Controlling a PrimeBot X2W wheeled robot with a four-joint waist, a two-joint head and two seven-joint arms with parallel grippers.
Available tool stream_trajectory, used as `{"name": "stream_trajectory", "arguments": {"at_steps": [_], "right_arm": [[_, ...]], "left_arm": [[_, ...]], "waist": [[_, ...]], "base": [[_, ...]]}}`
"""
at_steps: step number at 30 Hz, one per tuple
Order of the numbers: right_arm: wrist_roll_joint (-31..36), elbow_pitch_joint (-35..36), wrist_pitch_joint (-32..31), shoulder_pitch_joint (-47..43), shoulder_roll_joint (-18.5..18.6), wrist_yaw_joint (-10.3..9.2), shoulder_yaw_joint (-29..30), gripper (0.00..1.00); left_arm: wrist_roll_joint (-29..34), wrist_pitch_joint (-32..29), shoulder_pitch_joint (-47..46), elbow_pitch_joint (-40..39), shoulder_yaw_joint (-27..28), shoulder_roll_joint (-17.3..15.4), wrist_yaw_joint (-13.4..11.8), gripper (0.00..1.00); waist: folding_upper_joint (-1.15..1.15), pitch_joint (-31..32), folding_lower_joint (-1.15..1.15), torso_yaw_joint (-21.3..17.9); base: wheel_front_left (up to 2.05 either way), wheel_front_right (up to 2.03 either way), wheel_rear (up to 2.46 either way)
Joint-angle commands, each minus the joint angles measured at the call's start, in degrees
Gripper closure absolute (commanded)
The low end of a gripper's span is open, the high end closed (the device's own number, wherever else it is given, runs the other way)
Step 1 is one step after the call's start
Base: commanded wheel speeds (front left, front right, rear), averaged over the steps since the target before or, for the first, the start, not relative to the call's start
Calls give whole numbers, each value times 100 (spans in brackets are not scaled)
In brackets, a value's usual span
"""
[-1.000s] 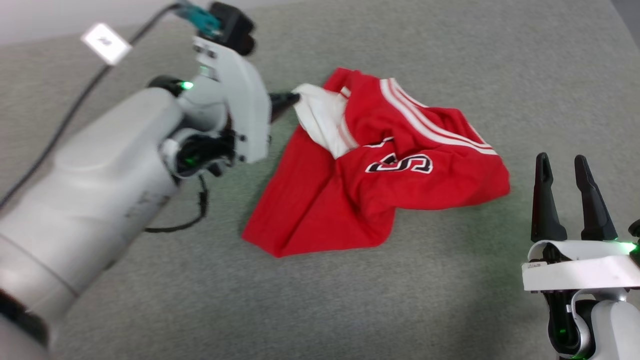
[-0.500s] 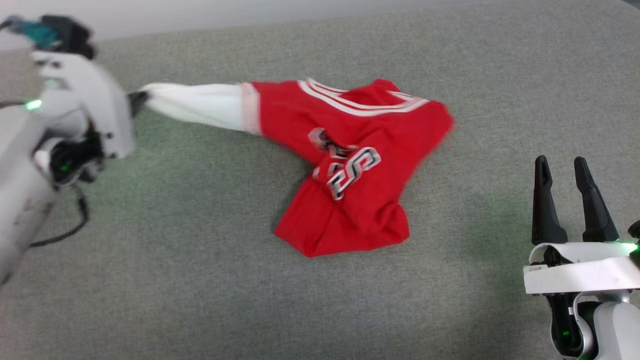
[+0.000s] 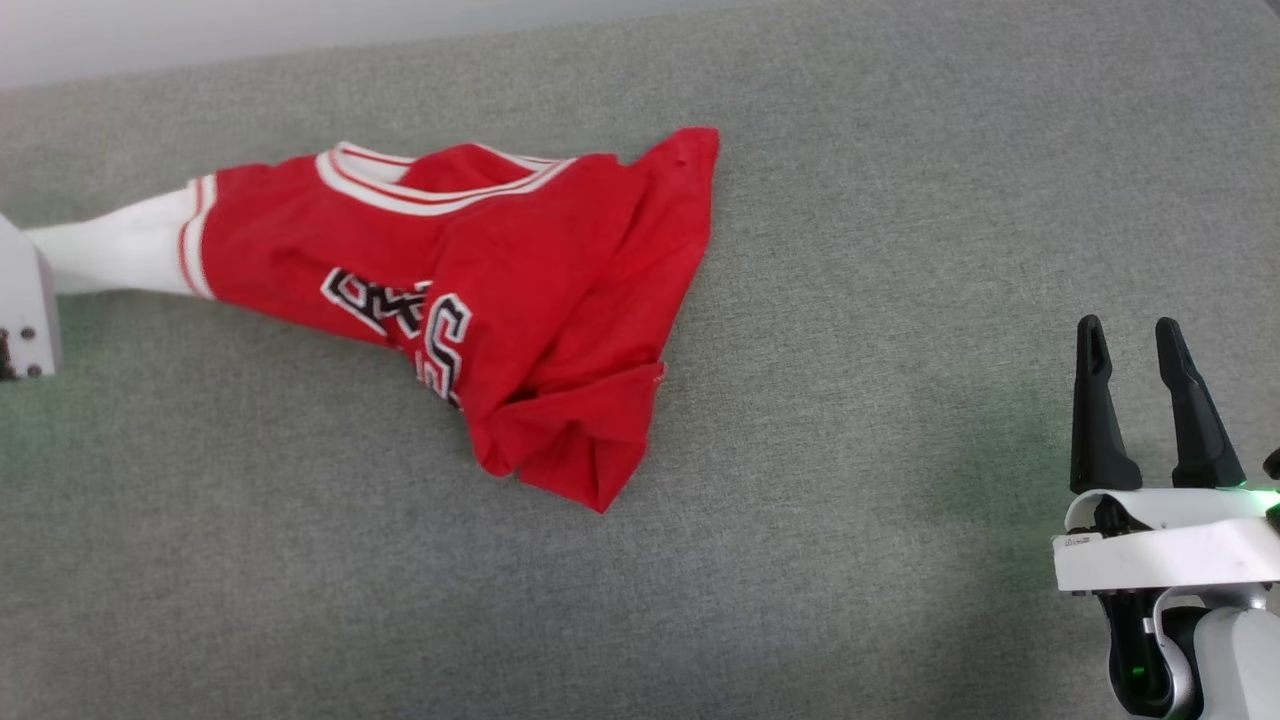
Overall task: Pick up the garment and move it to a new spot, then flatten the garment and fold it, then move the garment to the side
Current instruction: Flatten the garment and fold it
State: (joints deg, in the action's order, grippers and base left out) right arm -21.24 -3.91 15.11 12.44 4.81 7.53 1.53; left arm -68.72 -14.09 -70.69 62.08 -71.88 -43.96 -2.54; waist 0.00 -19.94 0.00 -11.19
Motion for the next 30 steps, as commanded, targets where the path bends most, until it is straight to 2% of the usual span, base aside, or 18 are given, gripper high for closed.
{"name": "stream_trajectory", "arguments": {"at_steps": [1, 3, 5, 6, 7, 8, 9, 11, 17, 21, 24, 27, 30], "right_arm": [[-26, -12, 4, 1, -10, -8, -24, 0], [-23, -25, 4, 24, 3, -8, -59, 0], [-22, -41, 4, 53, 37, -8, -125, 0], [-23, -50, 4, 68, 58, -8, -162, 0], [-23, -53, 4, 79, 86, -8, -209, 0], [-20, -60, 4, 88, 119, -8, -269, 0], [-15, -72, 4, 101, 153, -8, -328, 0], [-11, -84, 4, 116, 186, -8, -387, 0], [-34, -241, 4, 269, 560, -8, -856, 0], [-115, -495, -27, 402, 898, -8, -1211, 0], [-207, -645, -277, 629, 1161, -8, -1441, 0], [-335, -732, -783, 907, 1446, -8, -1756, 0], [-517, -785, -1437, 1270, 1705, -8, -2117, 0]], "left_arm": [[24, 54, 130, 132, 6, 47, -129, 100], [-149, 89, 231, 264, 123, 91, -163, 100], [-315, 99, 392, 327, 235, 190, -89, 98], [-371, 122, 443, 359, 276, 217, -45, 83], [-400, 205, 470, 383, 302, 231, 5, 62], [-454, 299, 506, 403, 342, 260, 60, 26], [-518, 405, 557, 423, 400, 303, 102, 0], [-536, 555, 598, 430, 450, 339, 159, 0], [-632, 1675, 837, 406, 662, 547, 365, 0], [-701, 2602, 1164, 160, 835, 849, 575, 0], [-582, 2898, 1379, -187, 976, 1075, 590, 0], [-115, 2932, 1611, -966, 1716, 1203, 361, 0], [735, 2917, 2522, -2132, 2882, 1404, -84, 0]], "waist": [[0, 9, 0, 18], [0, 9, 0, 36], [0, 17, 0, 56], [0, 20, 0, 69], [0, 24, 0, 89], [0, 30, 0, 114], [0, 41, 0, 141], [0, 54, 0, 171], [0, 218, 0, 488], [0, 361, 0, 824], [0, 438, 0, 1141], [0, 472, 0, 1453], [0, 464, 0, 1742]], "base": [[0, 0, 0], [0, 0, 0], [0, 0, 0], [0, 0, 0], [0, 0, 0], [0, 0, 0], [0, 0, 0], [0, 0, 0], [0, 0, 0], [0, 0, 0], [0, 0, 0], [0, 0, 0], [0, 0, 0]]}}
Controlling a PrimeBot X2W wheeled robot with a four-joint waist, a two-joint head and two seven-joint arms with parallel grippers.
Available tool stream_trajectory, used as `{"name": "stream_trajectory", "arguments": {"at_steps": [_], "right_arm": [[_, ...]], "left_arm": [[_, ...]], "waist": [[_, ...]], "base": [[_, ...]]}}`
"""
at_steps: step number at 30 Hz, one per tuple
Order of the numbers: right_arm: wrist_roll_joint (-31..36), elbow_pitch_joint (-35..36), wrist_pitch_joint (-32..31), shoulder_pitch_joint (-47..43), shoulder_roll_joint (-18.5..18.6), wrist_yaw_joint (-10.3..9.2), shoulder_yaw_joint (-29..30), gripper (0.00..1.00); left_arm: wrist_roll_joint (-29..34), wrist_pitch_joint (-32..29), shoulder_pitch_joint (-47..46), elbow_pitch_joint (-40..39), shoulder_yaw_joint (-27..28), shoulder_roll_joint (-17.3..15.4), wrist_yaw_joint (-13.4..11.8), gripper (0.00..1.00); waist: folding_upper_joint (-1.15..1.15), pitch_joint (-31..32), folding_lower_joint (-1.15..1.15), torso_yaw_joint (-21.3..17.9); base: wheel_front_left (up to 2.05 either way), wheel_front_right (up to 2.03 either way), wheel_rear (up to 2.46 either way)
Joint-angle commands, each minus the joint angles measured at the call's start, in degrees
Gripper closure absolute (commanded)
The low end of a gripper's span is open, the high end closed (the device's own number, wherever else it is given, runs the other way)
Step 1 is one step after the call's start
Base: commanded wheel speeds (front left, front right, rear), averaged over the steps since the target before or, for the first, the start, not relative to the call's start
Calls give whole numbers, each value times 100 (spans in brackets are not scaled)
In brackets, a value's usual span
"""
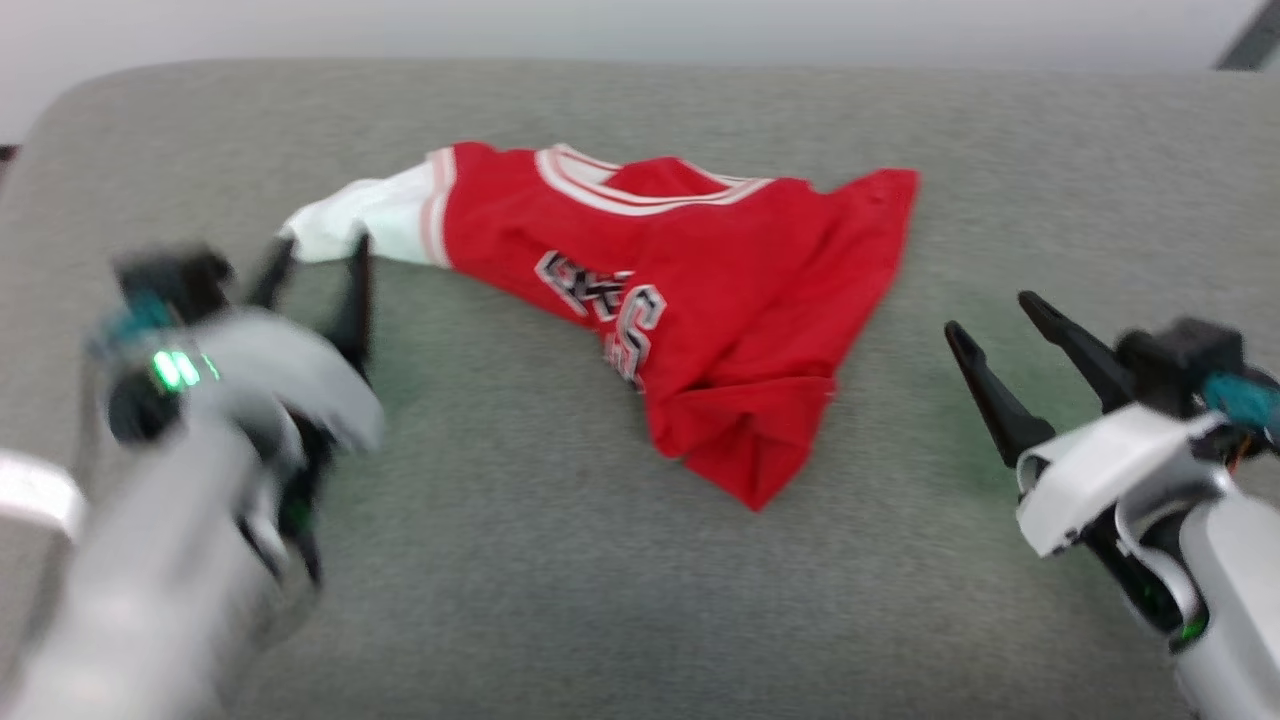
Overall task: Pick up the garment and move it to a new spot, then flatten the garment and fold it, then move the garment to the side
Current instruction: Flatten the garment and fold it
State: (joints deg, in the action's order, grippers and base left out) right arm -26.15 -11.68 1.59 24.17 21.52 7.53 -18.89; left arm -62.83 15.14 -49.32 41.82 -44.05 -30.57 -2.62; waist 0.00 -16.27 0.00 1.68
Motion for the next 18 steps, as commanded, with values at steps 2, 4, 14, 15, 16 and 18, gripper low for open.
{"name": "stream_trajectory", "arguments": {"at_steps": [2, 4, 14, 15, 16, 18], "right_arm": [[-190, -87, -585, 356, 206, -8, -314, 0], [-454, -155, -1117, 621, 338, -8, -577, 0], [-1619, -844, -3169, 2125, 821, -8, -1262, 0], [-1636, -944, -3294, 2279, 830, -8, -1320, 0], [-1653, -1105, -3425, 2426, 818, -8, -1346, 0], [-1696, -1406, -3692, 2708, 728, -8, -1399, 0]], "left_arm": [[980, -2, 1039, -1031, 853, 216, -436, 0], [1690, -3, 1816, -1886, 1467, 543, -671, 0], [3856, -2, 3695, -3596, 2770, 1712, -543, 0], [3934, -3, 3754, -3630, 2861, 1824, -475, 0], [4017, -3, 3808, -3644, 2930, 1921, -400, 0], [4142, -2, 3877, -3610, 3060, 2077, -259, 0]], "waist": [[0, 81, 0, 611], [0, 57, 0, 760], [0, -187, 0, 1287], [0, -226, 0, 1324], [0, -262, 0, 1353], [0, -347, 0, 1392]], "base": [[0, 0, 0], [0, 0, 0], [0, 0, 0], [0, 0, 0], [0, 0, 0], [0, 0, 0]]}}
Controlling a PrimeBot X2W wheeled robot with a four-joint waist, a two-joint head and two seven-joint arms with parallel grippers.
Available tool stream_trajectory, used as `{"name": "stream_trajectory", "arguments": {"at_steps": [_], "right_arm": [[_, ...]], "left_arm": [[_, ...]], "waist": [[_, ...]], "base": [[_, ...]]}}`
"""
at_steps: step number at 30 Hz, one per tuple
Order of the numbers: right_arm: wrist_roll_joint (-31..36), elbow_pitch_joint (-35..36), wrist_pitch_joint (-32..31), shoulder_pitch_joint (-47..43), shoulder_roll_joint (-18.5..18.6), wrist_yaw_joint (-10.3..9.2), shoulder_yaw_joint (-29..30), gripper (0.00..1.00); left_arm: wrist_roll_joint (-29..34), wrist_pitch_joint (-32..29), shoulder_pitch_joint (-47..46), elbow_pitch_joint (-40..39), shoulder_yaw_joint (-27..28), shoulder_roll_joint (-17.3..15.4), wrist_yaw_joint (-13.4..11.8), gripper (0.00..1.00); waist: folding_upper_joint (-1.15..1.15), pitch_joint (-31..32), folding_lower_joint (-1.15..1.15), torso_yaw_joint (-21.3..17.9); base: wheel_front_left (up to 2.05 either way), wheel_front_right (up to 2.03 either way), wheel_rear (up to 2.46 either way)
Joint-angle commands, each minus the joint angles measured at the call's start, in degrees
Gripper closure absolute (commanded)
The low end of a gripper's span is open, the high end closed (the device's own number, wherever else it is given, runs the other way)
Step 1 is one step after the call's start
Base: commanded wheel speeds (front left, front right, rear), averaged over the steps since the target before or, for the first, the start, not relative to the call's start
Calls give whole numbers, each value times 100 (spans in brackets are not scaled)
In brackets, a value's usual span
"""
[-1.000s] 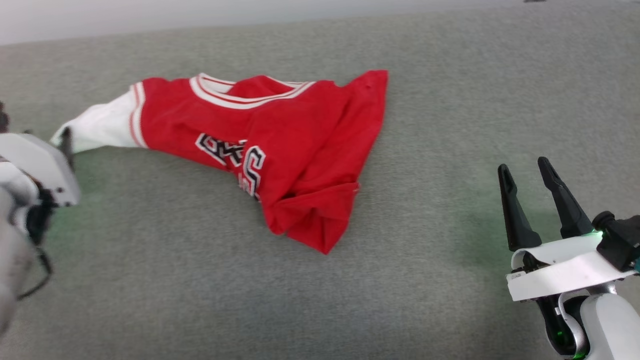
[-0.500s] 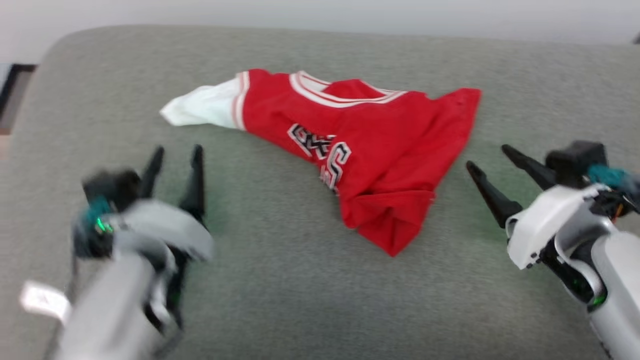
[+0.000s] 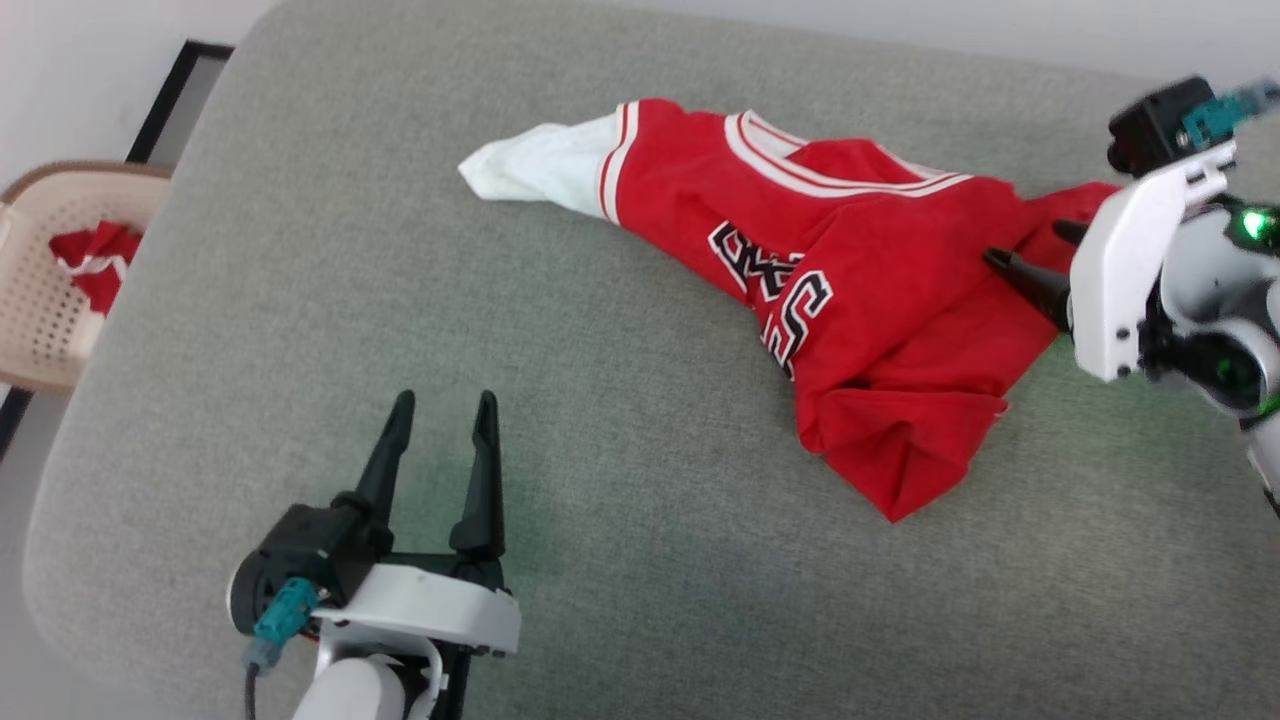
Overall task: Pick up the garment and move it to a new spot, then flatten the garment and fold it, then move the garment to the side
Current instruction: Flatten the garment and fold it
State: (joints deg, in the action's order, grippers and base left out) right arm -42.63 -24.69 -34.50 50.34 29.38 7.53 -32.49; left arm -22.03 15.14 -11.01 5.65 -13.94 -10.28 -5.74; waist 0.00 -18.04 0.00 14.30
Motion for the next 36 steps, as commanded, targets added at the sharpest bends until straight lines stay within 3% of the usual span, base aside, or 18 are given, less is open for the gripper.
{"name": "stream_trajectory", "arguments": {"at_steps": [1, 10, 17, 18, 20, 25, 36], "right_arm": [[-53, -241, -215, 243, -101, -8, -65, 0], [245, -1207, -757, 1199, -266, -8, -560, 0], [115, -1353, -868, 1373, -195, -8, -1191, 0], [67, -1325, -832, 1387, -186, -8, -1270, 40], [-40, -1284, -782, 1433, -161, -7, -1386, 100], [-165, -963, -299, 1674, 9, -8, -1679, 100], [-958, 513, 602, 1612, -427, -8, -1939, 100]], "left_arm": [[120, -2, 52, 32, 110, 119, 130, 0], [522, -2, -95, 237, 460, 617, 682, 0], [609, -2, -159, 326, 597, 732, 854, 0], [608, -1, -164, 333, 611, 736, 869, 0], [520, -2, -174, 341, 610, 738, 861, 0], [384, -2, -197, 363, 563, 740, 785, 0], [272, -2, -201, 439, 454, 738, 698, 0]], "waist": [[0, -214, 0, 148], [0, -564, 0, 330], [0, -696, 0, 400], [0, -706, 0, 405], [0, -717, 0, 407], [0, -707, 0, 402], [0, -715, 0, 333]], "base": [[0, 0, 0], [0, 0, 0], [0, 0, 0], [0, 0, 0], [0, 0, 0], [0, 0, 0], [0, 0, 0]]}}
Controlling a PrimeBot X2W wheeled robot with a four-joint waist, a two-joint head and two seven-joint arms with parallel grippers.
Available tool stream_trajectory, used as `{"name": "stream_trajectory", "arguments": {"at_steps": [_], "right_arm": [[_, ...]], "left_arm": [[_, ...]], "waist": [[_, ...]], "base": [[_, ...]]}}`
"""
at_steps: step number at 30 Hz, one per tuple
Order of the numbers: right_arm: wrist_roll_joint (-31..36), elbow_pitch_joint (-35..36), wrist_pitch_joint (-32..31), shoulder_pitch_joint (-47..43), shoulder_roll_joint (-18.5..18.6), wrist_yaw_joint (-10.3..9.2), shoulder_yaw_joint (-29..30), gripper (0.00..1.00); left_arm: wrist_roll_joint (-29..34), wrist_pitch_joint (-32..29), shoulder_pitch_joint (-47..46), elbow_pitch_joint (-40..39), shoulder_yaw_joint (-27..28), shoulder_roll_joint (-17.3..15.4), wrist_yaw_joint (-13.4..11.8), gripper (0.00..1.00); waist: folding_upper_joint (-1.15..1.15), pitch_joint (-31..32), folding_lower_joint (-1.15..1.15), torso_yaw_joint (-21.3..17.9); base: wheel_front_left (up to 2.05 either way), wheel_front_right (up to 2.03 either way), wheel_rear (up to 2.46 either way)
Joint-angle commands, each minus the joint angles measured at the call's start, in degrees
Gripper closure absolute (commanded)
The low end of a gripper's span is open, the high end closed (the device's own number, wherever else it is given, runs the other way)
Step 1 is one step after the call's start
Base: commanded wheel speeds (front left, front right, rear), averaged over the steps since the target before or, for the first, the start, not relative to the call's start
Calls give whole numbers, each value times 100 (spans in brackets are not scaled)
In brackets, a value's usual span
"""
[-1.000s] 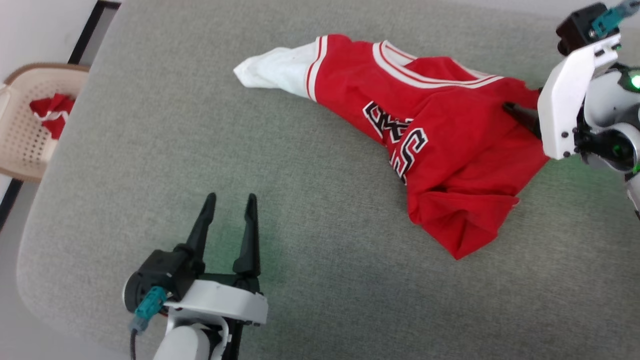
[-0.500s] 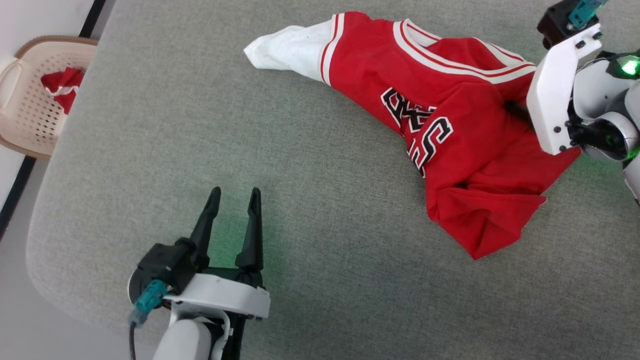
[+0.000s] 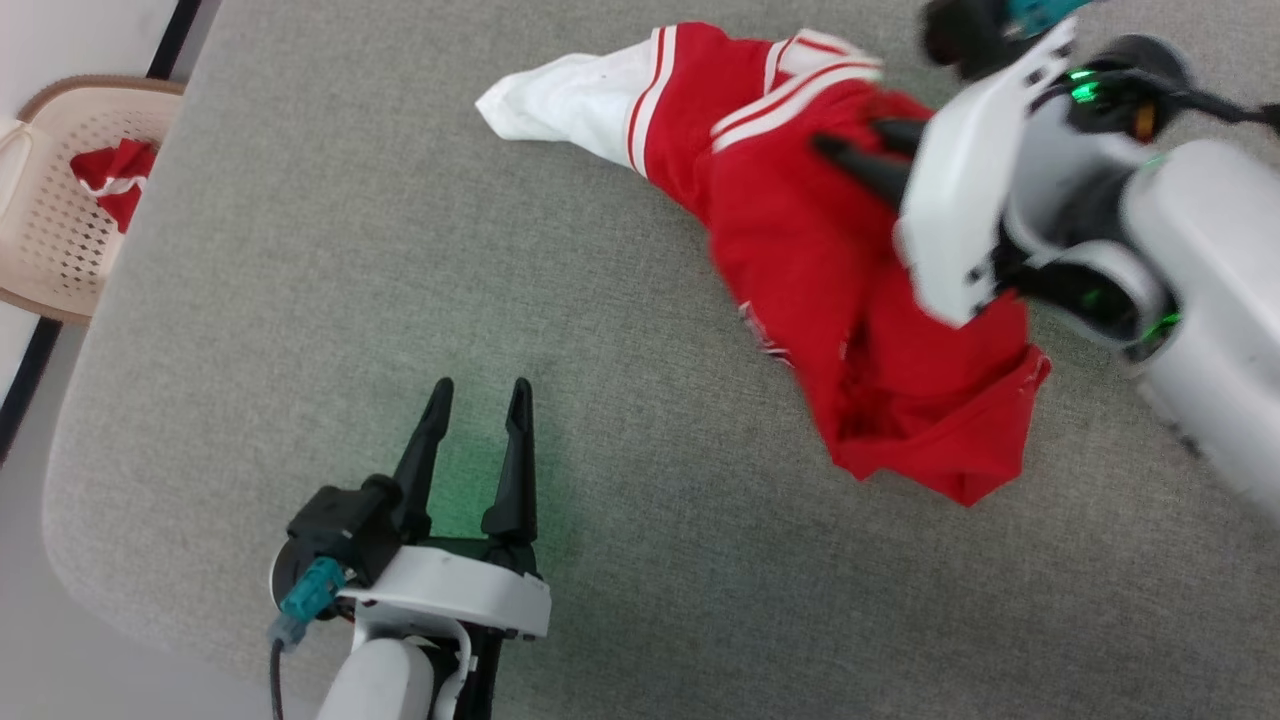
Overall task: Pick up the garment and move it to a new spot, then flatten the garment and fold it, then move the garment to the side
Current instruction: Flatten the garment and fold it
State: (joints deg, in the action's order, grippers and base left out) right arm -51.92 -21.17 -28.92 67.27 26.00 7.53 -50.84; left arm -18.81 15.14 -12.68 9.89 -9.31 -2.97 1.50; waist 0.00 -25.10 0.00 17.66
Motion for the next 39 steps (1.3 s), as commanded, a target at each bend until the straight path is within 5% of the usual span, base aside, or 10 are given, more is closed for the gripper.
{"name": "stream_trajectory", "arguments": {"at_steps": [1, 13, 14, 15, 16, 17, 33, 39], "right_arm": [[-40, 329, 66, -116, -117, -8, -192, 100], [-246, 1143, 113, -704, -429, -8, -1282, 100], [-173, 1100, 216, -687, -448, -8, -1309, 91], [-149, 1036, 328, -669, -469, -8, -1305, 65], [-142, 979, 433, -660, -499, -8, -1274, 10], [-141, 927, 511, -633, -512, -8, -1246, 0], [-323, 1177, 415, -230, 562, -8, -1256, 0], [-642, 1263, 337, 145, 933, -8, -783, 0]], "left_arm": [[-50, -2, -40, 21, -11, 7, -36, 0], [-198, -2, -111, 171, -111, 8, -78, 0], [-212, -2, -118, 183, -121, 8, -81, 0], [-222, -2, -124, 191, -132, 8, -87, 0], [-234, -2, -122, 198, -137, 8, -88, 0], [-233, -2, -115, 202, -136, 8, -87, 0], [-181, -2, 91, 262, -109, 7, -60, 0], [-312, -2, 133, 282, -223, 7, -109, 0]], "waist": [[0, -18, 0, -8], [0, -27, 0, 56], [0, -22, 0, 61], [0, -16, 0, 64], [0, -3, 0, 64], [0, 12, 0, 62], [0, 350, 0, -106], [0, 413, 0, 46]], "base": [[0, 0, 0], [0, 0, 0], [0, 0, 0], [0, 0, 0], [0, 0, 0], [0, 0, 0], [0, 0, 0], [0, 0, 0]]}}
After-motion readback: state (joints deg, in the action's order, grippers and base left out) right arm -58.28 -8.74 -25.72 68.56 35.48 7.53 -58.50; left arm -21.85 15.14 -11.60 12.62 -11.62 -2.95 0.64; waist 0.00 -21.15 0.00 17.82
